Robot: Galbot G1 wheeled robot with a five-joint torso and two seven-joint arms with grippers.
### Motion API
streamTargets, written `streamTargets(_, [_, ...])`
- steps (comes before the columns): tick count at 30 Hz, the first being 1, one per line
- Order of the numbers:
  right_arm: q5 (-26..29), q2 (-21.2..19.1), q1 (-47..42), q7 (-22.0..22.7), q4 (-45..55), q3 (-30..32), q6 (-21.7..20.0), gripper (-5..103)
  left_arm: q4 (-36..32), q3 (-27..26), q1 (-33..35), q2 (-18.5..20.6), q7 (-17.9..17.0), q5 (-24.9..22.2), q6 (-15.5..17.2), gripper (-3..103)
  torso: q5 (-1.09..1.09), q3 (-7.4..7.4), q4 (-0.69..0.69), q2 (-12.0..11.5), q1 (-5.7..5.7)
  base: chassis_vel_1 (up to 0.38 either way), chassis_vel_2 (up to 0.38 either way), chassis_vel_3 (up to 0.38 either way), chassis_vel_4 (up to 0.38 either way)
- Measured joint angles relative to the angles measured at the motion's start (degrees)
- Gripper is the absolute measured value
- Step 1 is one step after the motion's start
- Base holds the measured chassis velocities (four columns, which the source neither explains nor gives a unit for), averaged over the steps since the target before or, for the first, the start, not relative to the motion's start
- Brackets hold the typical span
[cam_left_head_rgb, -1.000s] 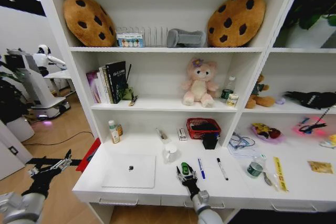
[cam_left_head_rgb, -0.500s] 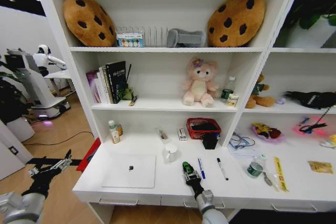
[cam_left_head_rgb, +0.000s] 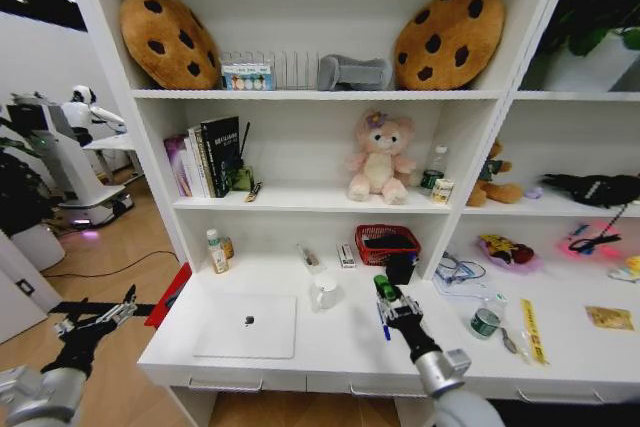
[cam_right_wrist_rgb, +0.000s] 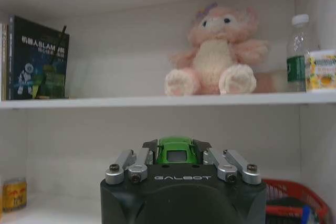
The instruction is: Organize the objects on the table.
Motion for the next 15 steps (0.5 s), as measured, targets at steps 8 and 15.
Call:
streamTargets(8, [19.9, -11.3, 10.2, 1.6, 2.6, 4.0, -7.3, 35, 0.0, 0.0, 0.0, 0.0, 0.0, 0.0, 0.0, 100, -0.02, 0.01, 0.0, 0.0, 0.01, 0.0, 0.0, 0.0, 0.0])
streamTargets(15, [27.1, -16.8, 27.1, 0.4, -3.3, -3.6, -9.1, 35, 0.0, 0.0, 0.0, 0.0, 0.0, 0.0, 0.0, 100, -0.01, 0.01, 0.01, 0.0, 0.0, 0.0, 0.0, 0.0, 0.0])
